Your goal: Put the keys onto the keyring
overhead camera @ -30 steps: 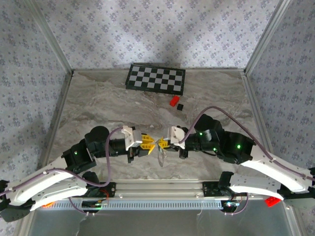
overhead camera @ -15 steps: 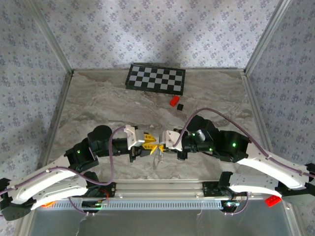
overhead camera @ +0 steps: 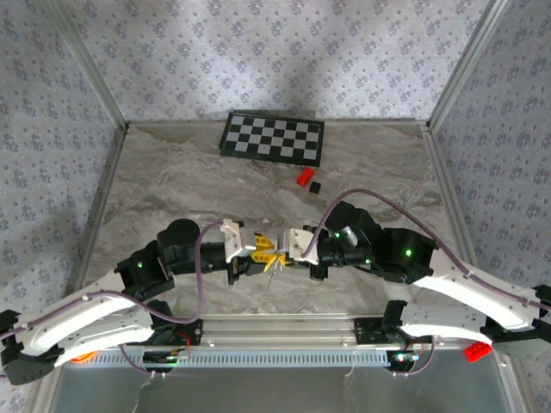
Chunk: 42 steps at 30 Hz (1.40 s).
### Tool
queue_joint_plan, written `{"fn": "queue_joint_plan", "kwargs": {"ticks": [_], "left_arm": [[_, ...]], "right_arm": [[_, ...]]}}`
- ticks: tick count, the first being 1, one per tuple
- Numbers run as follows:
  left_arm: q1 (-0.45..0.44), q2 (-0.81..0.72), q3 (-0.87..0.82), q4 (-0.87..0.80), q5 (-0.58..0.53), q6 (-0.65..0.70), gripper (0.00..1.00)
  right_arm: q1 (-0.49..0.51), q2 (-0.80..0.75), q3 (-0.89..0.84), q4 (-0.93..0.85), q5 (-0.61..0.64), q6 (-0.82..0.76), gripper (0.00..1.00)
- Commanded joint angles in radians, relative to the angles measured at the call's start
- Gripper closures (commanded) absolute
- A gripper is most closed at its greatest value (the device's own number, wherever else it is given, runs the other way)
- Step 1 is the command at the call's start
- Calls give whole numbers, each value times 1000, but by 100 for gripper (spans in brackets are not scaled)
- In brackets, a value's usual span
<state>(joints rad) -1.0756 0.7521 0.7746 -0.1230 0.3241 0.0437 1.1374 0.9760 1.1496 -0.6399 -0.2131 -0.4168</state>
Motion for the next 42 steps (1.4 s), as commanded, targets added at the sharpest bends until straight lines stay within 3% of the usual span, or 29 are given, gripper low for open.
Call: {"fn": "queue_joint_plan", "kwargs": {"ticks": [1,5,16,22,28,36,42], "left_arm": [[1,-1,-10,-30,-26,16,75],[0,5,-20,-24,-33,16,83],[0,21,-23,-10,-40,29,82],[-1,2,-28,1,-46,28,100],[0,-41,-33,39,-40,39,100],[0,-48,-32,154,21,0,100],[0,-43,-29,231,69,-36,100]], "right_arm": [[3,2,27,25,-27,-8,100],[4,7,25,35,-40,-8,100],[-5,14,9,84,-85,4,100],[-7,17,8,90,-95,4,100],[-6,-6,-12,109,-98,21,100],[-41,-116,-131,195,-177,90,79],[-106,-183,-189,267,-258,150,78]]}}
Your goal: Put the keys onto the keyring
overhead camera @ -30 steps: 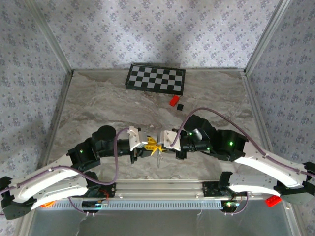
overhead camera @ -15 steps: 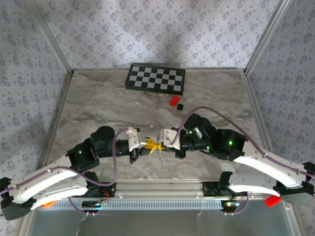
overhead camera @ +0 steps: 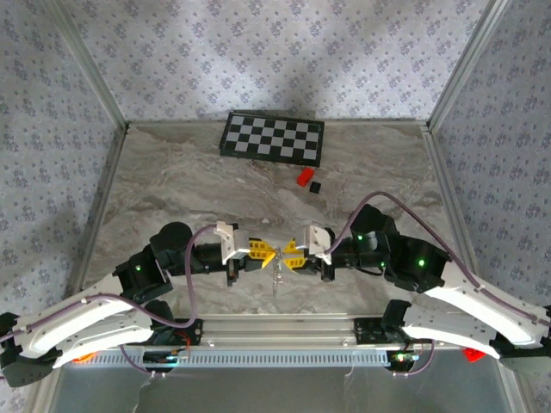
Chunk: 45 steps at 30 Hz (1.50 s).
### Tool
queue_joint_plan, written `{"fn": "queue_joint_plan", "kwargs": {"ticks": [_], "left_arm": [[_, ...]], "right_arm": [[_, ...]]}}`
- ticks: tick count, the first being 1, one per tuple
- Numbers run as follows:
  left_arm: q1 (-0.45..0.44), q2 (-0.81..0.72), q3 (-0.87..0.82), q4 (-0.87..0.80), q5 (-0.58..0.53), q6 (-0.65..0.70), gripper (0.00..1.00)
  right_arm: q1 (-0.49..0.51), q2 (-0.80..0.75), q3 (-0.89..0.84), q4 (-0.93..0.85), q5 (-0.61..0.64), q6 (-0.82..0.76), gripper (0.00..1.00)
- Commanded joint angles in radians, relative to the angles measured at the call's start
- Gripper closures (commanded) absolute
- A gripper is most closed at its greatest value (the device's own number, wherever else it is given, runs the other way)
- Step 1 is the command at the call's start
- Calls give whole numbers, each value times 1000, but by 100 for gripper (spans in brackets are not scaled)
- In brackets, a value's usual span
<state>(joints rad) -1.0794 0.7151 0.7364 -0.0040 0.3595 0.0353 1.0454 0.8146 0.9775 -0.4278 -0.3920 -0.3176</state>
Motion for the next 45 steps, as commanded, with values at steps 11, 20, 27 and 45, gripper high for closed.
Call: {"fn": "queue_joint_plan", "kwargs": {"ticks": [11,20,27,45], "left_arm": [[4,-5,-14,155,48,-62,100],[3,-10,-20,153,56,-56,100],[4,-17,-20,150,65,-56,100],[3,-22,-13,129,85,-54,100]], "right_arm": [[-48,-52,-56,120,-96,97,77],[-59,-55,-53,127,-61,103,73],[-65,-44,-53,131,-61,91,70],[-71,-17,-52,135,-133,63,80]]}}
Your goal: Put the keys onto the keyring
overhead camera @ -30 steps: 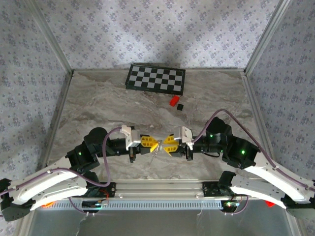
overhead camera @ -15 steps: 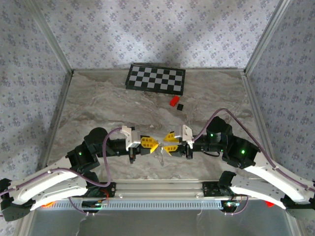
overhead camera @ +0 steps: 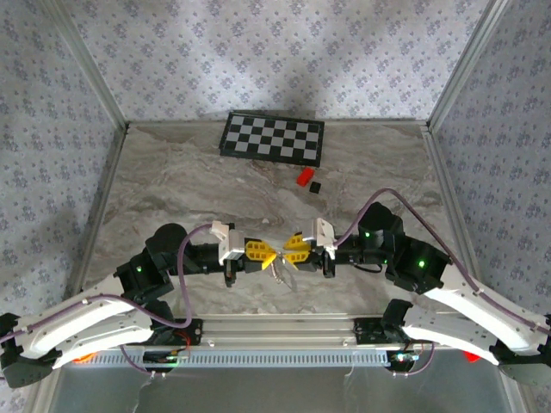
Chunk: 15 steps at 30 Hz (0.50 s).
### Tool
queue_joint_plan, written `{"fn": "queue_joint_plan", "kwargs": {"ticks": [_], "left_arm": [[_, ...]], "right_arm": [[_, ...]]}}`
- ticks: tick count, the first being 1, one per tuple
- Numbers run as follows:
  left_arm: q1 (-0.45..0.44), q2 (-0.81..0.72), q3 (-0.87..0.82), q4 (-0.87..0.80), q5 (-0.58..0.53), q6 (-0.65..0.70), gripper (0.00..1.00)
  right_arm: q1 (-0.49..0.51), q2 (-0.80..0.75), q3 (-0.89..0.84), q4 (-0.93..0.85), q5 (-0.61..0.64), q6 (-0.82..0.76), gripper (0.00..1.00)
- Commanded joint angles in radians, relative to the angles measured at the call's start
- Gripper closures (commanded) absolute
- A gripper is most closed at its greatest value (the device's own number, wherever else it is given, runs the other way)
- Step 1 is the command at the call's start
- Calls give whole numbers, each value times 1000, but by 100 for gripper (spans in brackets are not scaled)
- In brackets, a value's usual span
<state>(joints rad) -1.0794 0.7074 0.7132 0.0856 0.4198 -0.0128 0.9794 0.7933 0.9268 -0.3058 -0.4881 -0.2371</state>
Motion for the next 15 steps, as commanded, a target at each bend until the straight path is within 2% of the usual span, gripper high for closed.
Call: {"fn": "queue_joint_plan", "kwargs": {"ticks": [1,4,9,15], "left_arm": [[4,-13,10,40,25,-5,100],[3,-11,12,40,23,-4,100],[3,-11,14,41,27,-5,100],[3,-11,11,50,51,-4,100]], "right_arm": [[-5,7,-2,12,-51,-20,80],[2,17,2,-1,-84,-33,83],[5,24,2,-16,-83,-40,94],[7,38,0,-29,-101,-53,100]]}}
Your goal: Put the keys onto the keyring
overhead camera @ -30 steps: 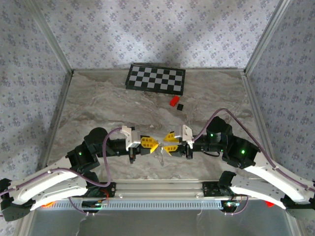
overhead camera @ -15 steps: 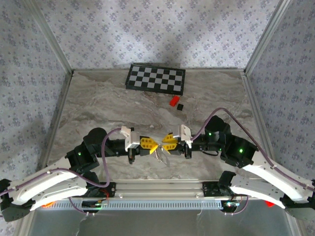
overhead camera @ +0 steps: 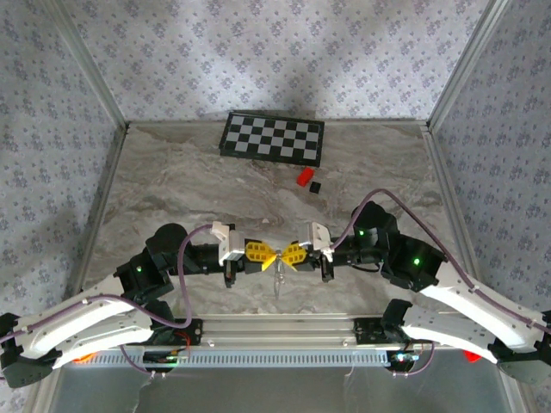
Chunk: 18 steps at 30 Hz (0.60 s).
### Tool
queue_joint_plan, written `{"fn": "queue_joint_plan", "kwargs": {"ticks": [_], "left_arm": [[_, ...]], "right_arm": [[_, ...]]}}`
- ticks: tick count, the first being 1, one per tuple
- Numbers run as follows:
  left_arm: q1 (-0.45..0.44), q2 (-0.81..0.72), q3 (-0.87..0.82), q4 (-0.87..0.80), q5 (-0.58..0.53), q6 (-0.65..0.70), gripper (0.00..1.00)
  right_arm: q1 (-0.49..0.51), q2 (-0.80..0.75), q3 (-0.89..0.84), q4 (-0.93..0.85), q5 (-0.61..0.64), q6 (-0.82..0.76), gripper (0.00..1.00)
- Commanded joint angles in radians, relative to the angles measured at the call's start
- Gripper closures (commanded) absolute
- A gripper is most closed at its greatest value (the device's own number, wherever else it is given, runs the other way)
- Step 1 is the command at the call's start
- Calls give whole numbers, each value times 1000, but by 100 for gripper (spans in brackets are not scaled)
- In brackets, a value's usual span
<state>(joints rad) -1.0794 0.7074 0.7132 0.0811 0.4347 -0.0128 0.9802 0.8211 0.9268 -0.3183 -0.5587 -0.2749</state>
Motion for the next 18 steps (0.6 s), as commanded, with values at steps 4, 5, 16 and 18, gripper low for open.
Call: {"fn": "queue_joint_plan", "kwargs": {"ticks": [4,5,16,18], "left_arm": [[3,-8,14,67,68,-5,100],[3,-7,14,68,76,-7,100],[3,4,22,71,96,-9,100],[3,2,23,67,83,-7,100]], "right_arm": [[6,30,4,-31,-43,-24,100],[6,32,4,-32,-47,-26,100],[6,10,-7,-2,-35,-21,87],[7,-7,-15,9,-38,-20,77]]}}
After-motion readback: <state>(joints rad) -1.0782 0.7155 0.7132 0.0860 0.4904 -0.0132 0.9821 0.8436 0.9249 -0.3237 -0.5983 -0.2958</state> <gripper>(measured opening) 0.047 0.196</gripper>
